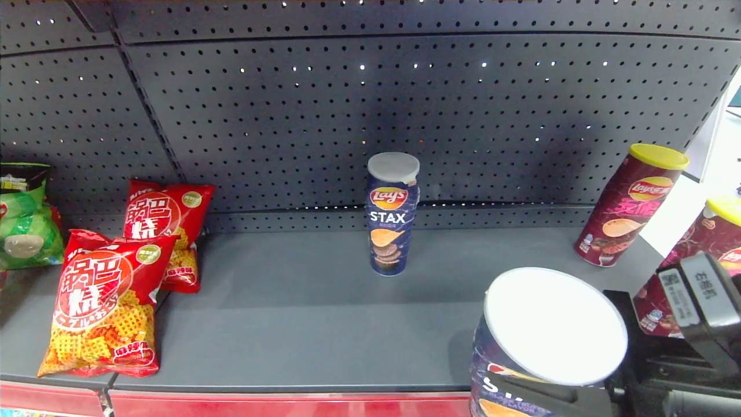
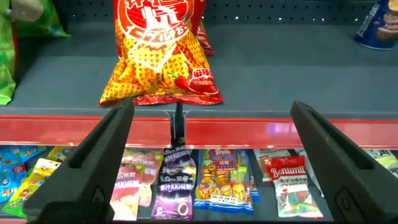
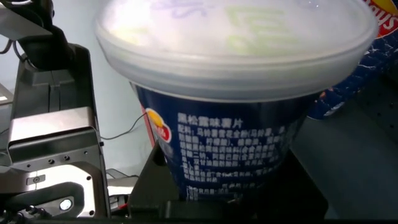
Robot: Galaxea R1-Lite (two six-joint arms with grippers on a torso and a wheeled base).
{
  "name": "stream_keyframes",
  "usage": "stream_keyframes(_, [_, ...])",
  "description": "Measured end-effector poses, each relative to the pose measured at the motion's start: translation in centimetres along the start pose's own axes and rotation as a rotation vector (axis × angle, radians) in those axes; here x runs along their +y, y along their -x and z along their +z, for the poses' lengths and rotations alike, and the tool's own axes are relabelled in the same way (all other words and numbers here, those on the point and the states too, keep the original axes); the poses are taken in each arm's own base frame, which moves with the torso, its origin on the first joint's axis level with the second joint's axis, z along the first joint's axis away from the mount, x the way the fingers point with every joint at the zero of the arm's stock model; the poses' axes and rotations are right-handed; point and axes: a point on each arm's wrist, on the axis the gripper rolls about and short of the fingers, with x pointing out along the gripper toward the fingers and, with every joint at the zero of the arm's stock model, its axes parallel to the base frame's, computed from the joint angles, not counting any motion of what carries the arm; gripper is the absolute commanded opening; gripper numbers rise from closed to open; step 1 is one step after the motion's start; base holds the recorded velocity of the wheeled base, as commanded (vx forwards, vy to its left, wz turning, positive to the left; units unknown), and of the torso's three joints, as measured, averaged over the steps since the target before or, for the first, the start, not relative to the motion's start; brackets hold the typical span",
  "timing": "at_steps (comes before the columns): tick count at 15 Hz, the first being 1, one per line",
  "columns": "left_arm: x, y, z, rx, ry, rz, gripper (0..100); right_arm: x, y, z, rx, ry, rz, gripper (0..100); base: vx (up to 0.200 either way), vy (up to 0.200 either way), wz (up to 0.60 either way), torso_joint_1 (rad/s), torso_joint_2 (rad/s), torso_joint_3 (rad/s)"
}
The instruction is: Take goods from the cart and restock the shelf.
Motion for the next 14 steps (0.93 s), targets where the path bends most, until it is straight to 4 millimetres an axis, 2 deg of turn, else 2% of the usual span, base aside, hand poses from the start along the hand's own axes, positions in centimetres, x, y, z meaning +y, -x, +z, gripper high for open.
stream_keyframes(2, [-0.1,0.1,0.2,-0.009,-0.043,-0.06,100,-0.1,0.1,0.3,-0.011,-0.001,-0.007,0,0.0,0.0,0.0,0.0,0.0,0.0])
stream_keyframes(3, [-0.2,0.3,1.3,-0.048,-0.055,-0.096,100,-0.1,0.2,0.4,-0.017,-0.003,-0.01,0,0.0,0.0,0.0,0.0,0.0,0.0])
stream_keyframes(4, [-0.3,0.6,2.7,-0.082,-0.056,-0.121,100,-0.2,0.2,0.5,-0.022,-0.009,-0.013,0,0.0,0.0,0.0,0.0,0.0,0.0])
stream_keyframes(6, [-0.6,0.9,7.2,-0.138,-0.05,-0.204,100,-0.2,0.3,0.7,-0.029,-0.024,-0.015,0,0.0,0.0,0.0,0.0,0.0,0.0])
stream_keyframes(7, [-0.7,0.5,9.5,-0.141,-0.056,-0.243,100,-0.3,0.3,0.8,-0.033,-0.034,-0.018,0,0.0,0.0,0.0,0.0,0.0,0.0])
stream_keyframes(9, [-1.1,-2.3,14.0,-0.13,-0.109,-0.343,100,-0.5,0.4,1.1,-0.043,-0.049,-0.026,0,0.0,0.0,0.0,0.0,0.0,0.0])
stream_keyframes(11, [-1.5,-7.3,16.8,-0.095,-0.182,-0.464,100,-0.8,0.2,1.8,-0.065,-0.049,-0.035,0,0.0,0.0,0.0,0.0,0.0,0.0])
stream_keyframes(12, [-2.0,-9.9,17.3,-0.068,-0.209,-0.532,100,-1.0,0.1,2.2,-0.077,-0.045,-0.04,0,0.0,0.0,0.0,0.0,0.0,0.0])
stream_keyframes(14, [-3.8,-14.5,16.4,0.014,-0.222,-0.709,100,-1.4,-0.1,3.1,-0.1,-0.056,-0.047,0,0.0,0.0,0.0,0.0,0.0,0.0])
